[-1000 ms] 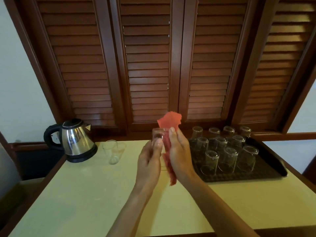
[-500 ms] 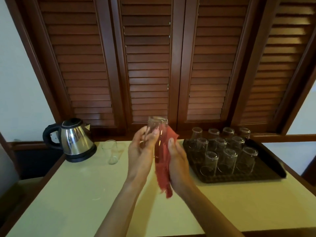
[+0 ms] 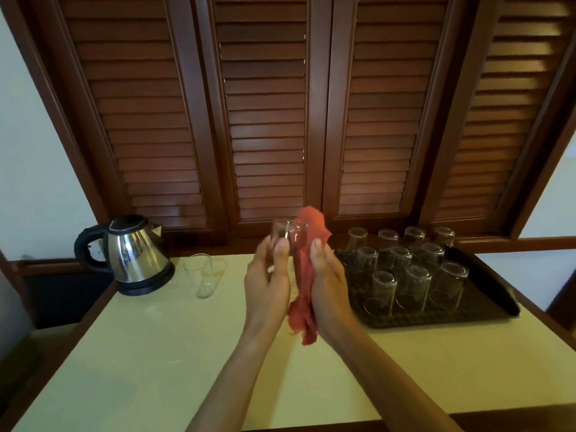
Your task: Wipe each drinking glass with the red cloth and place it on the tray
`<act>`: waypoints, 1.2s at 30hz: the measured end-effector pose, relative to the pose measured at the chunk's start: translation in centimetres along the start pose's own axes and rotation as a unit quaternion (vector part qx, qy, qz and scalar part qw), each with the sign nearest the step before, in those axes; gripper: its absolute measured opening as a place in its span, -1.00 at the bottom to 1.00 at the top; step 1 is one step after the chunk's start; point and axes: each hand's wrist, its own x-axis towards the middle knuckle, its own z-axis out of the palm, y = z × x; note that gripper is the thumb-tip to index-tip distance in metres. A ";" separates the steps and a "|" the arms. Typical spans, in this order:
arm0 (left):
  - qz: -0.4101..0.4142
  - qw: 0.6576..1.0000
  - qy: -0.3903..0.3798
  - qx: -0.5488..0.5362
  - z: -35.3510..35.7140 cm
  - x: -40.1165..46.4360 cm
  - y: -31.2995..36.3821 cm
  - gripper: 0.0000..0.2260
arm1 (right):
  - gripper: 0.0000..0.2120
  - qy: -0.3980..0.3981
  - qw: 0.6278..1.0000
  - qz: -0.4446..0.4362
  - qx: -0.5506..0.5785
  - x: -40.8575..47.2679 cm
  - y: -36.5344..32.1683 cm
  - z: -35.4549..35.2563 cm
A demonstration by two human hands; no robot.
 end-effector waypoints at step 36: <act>0.030 0.990 -0.132 0.048 0.1 -1.1 0.0 -0.52 | -0.60 0.023 0.997 0.061 0.039 2.6 -1.7 -2.7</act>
